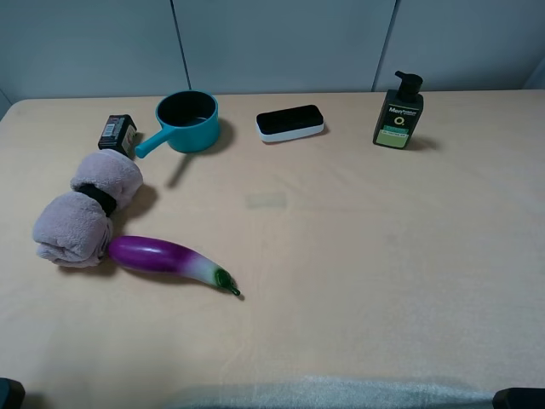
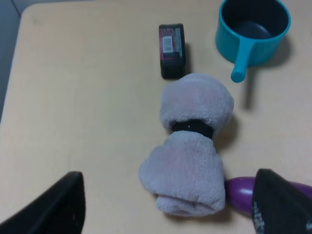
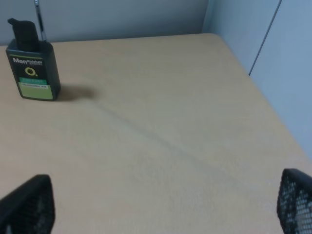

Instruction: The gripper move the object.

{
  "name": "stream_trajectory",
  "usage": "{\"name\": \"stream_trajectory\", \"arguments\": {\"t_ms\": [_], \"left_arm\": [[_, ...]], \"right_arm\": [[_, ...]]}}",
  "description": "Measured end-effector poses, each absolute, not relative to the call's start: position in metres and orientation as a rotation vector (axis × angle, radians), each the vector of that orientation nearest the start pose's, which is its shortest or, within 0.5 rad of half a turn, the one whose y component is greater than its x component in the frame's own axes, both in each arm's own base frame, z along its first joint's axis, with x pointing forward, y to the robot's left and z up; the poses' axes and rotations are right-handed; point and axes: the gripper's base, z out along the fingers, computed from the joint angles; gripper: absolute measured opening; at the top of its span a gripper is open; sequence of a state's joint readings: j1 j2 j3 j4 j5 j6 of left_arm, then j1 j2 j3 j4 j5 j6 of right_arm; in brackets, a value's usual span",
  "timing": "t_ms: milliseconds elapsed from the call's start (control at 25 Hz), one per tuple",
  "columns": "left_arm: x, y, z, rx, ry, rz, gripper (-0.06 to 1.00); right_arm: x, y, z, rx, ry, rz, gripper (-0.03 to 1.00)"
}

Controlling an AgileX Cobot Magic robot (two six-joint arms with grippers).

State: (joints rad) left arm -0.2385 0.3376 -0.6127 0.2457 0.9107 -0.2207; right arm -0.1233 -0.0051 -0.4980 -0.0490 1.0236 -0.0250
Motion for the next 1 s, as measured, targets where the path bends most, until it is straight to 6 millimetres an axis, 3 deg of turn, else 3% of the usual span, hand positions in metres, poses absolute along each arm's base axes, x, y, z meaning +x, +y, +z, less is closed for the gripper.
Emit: {"name": "stream_trajectory", "arguments": {"t_ms": [400,560,1000], "left_arm": [[0.016,0.017,0.306,-0.14,2.026,0.099,0.77],[0.011,0.014,0.289,-0.163,2.051,0.054,0.77],[-0.006,0.012,0.278,-0.171,2.019,0.092,0.77]], "right_arm": [[-0.004,-0.003,0.28,0.1,2.004,-0.153,0.69],[-0.004,-0.003,0.28,0.1,2.004,-0.153,0.69],[-0.004,-0.003,0.28,0.1,2.004,-0.153,0.69]]}}
